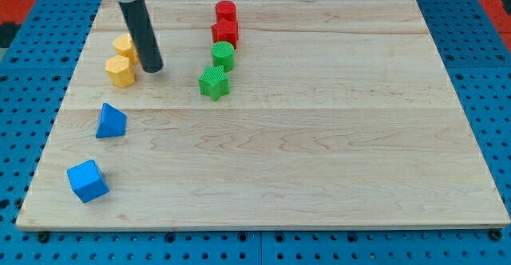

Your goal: Move the cube parallel to the right of the green circle

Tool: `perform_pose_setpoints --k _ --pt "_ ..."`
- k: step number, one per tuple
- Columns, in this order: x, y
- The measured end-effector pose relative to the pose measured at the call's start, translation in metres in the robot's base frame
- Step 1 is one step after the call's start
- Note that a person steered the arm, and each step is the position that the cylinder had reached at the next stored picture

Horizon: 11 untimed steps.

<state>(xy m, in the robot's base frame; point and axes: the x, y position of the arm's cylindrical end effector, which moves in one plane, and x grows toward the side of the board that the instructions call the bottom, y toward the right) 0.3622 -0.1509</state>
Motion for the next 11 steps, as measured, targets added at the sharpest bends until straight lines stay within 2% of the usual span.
perform_pose_setpoints --k 2,3,4,5,6,7,8,9,10,11 --pt "-0.008 -0.054" --pt "-0.028 -0.016" --pt "-0.057 -0.018" --pt "-0.061 -0.075" --pt "-0.07 -0.063" --pt "-0.09 -0.105" --pt "-0.05 -0.107" --pt "-0.042 -0.095" --pt "-0.051 -0.034" --pt "0.035 0.011"
